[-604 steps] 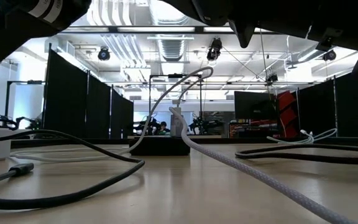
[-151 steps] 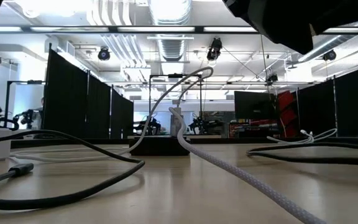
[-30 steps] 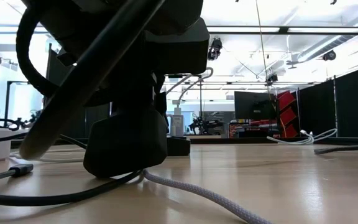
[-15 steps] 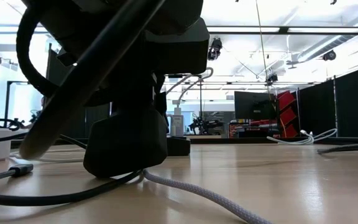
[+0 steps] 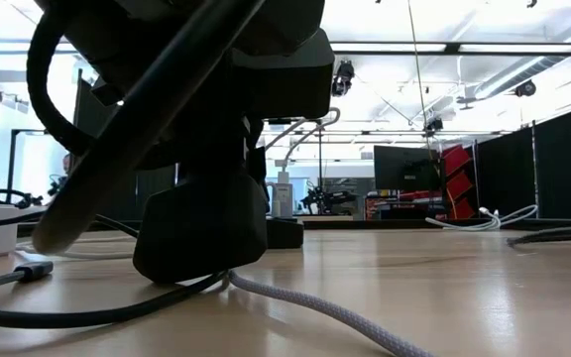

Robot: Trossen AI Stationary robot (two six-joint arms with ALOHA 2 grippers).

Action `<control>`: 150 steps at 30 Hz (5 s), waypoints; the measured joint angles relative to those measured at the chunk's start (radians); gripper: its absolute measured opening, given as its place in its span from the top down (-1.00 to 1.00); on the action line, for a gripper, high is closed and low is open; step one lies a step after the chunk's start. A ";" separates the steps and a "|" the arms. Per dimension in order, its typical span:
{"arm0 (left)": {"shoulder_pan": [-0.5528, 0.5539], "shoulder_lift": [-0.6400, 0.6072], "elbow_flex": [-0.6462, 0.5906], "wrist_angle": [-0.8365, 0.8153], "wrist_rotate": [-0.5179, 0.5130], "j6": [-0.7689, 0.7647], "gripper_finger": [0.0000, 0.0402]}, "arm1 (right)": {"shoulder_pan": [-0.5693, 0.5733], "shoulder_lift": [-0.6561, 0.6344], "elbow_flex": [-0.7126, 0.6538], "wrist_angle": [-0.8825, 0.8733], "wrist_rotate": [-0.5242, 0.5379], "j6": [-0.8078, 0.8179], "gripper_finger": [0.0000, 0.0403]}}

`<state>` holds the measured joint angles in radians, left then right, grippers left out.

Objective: Insert USB
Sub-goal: Insert the black charger cable into the bottom black outlet extension, then insert the light blue charger cable into the center black outlet extension

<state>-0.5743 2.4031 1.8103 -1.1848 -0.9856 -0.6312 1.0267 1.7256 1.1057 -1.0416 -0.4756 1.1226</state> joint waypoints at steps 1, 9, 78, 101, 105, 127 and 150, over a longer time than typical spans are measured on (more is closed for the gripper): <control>0.000 0.000 0.000 0.000 0.000 0.000 0.88 | 0.000 -0.003 0.002 -0.002 0.004 -0.005 0.90; 0.001 0.000 0.000 0.001 -0.007 0.001 0.88 | -0.022 -0.026 0.076 -0.087 0.118 -0.036 0.35; 0.053 -1.115 -0.871 0.637 0.192 0.204 0.88 | -1.811 -0.096 -0.144 0.436 0.678 -1.313 -0.13; 0.053 -1.115 -0.871 0.638 0.184 0.223 0.88 | -1.463 -0.156 -0.167 0.439 0.681 -1.263 0.97; 0.053 -1.114 -0.871 0.639 0.182 0.224 0.88 | -1.272 -0.242 -0.175 0.457 0.747 -1.238 0.97; 0.053 -1.114 -0.889 0.652 0.203 0.098 0.88 | -0.604 -0.316 -0.311 0.275 0.786 -0.679 0.40; 0.051 -1.114 -0.889 0.650 0.240 0.087 0.88 | -1.010 -0.383 -0.286 0.217 0.940 -0.832 -0.11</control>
<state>-0.5228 1.2888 0.9215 -0.5347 -0.7457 -0.5446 0.0171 1.3430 0.8200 -0.8247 0.4648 0.2908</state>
